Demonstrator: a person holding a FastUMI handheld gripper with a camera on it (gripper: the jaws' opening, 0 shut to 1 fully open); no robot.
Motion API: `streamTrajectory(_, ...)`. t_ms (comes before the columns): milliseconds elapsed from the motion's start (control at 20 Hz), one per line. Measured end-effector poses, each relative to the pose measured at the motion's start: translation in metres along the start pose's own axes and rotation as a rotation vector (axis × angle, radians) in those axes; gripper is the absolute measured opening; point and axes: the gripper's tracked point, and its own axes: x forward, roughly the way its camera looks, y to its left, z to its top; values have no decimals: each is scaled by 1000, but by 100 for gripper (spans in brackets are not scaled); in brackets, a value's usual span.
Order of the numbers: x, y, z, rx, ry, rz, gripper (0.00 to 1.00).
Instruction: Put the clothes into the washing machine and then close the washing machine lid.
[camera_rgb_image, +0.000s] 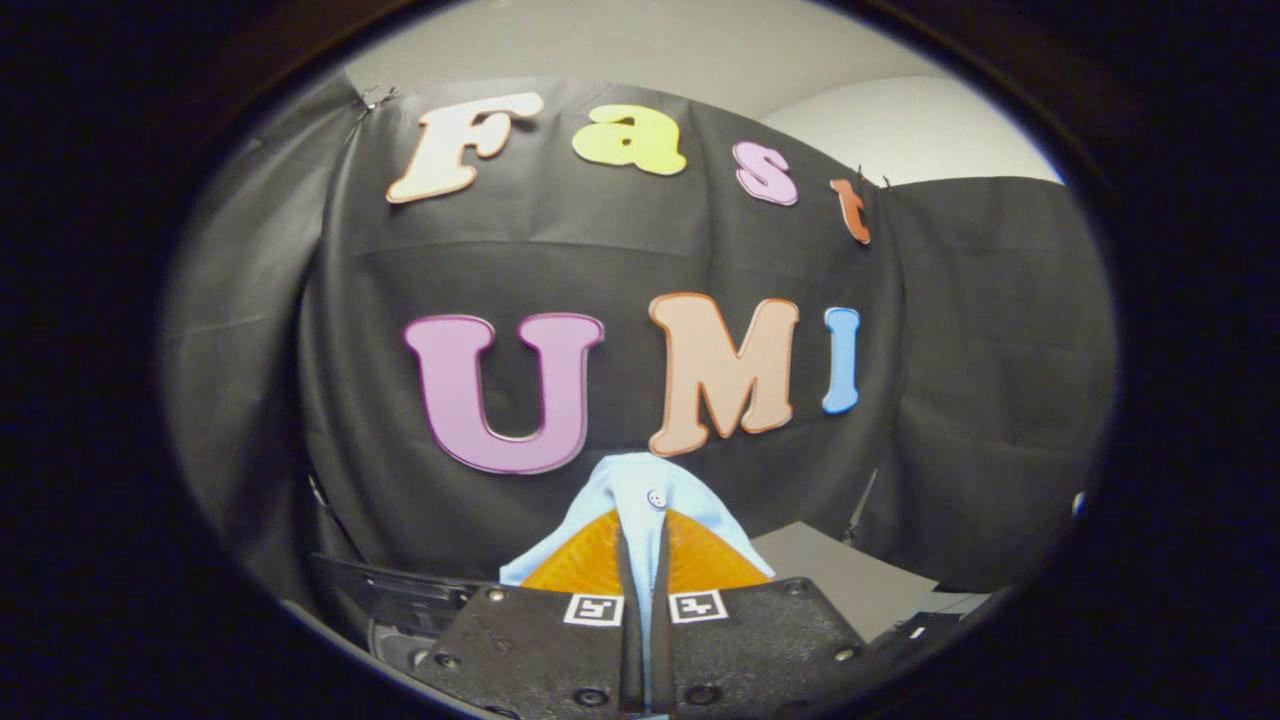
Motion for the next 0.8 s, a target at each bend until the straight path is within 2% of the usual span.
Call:
streamTrajectory(100, -3, 28, 2, 38, -4, 38, 2)
streamTrajectory(300, -3, 82, -27, 43, 25, 103, 3)
streamTrajectory(500, 1, 118, -82, 2, 84, 125, 3)
streamTrajectory(800, 1, 155, -194, -101, 186, 132, 3)
